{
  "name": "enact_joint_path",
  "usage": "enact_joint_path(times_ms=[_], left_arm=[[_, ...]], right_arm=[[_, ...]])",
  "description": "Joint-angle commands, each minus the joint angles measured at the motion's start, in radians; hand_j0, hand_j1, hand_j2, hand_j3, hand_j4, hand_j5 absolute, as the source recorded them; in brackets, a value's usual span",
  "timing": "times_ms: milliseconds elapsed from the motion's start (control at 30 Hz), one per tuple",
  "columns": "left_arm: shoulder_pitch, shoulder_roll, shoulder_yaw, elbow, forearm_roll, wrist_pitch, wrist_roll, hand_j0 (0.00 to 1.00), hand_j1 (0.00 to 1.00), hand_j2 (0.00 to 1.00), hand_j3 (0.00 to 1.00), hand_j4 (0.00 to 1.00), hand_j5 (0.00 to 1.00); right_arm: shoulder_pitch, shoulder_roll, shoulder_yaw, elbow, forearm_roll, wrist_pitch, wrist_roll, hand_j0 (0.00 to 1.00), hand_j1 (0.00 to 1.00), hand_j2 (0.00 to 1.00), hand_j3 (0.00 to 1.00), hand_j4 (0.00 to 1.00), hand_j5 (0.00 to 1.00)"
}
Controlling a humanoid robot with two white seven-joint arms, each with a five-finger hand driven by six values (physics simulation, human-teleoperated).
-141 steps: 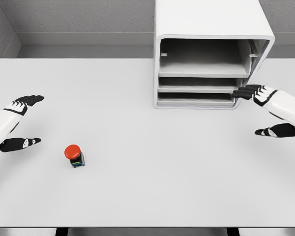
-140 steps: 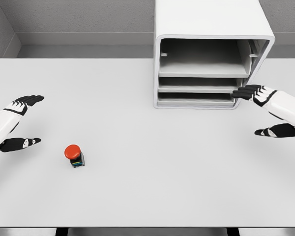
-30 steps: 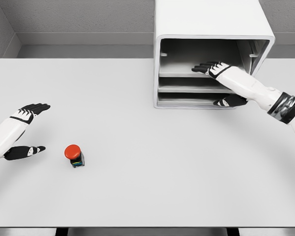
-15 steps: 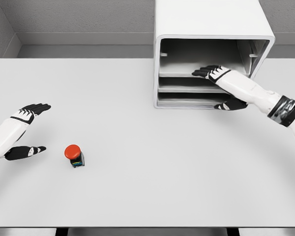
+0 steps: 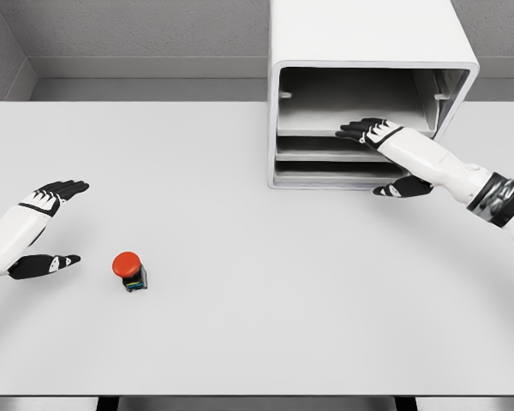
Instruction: Slide open multi-storey tabletop storage cabinets and put open load switch and slide close multi-storey tabletop storage cabinets
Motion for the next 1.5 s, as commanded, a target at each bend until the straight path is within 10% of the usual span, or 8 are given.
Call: enact_joint_path(times_ms=[0, 1467], left_arm=[[0.000, 0.001, 0.001, -0.001, 0.008, 0.001, 0.001, 1.00, 1.00, 1.00, 1.00, 1.00, 1.00], [0.000, 0.001, 0.003, -0.001, 0.008, 0.001, 0.001, 1.00, 1.00, 1.00, 1.00, 1.00, 1.00]], right_arm=[[0.000, -0.008, -0.005, 0.006, 0.020, 0.001, 0.008, 1.00, 1.00, 1.00, 1.00, 1.00, 1.00], [0.138, -0.122, -0.086, -0.146, 0.010, 0.001, 0.001, 1.00, 1.00, 1.00, 1.00, 1.00, 1.00]])
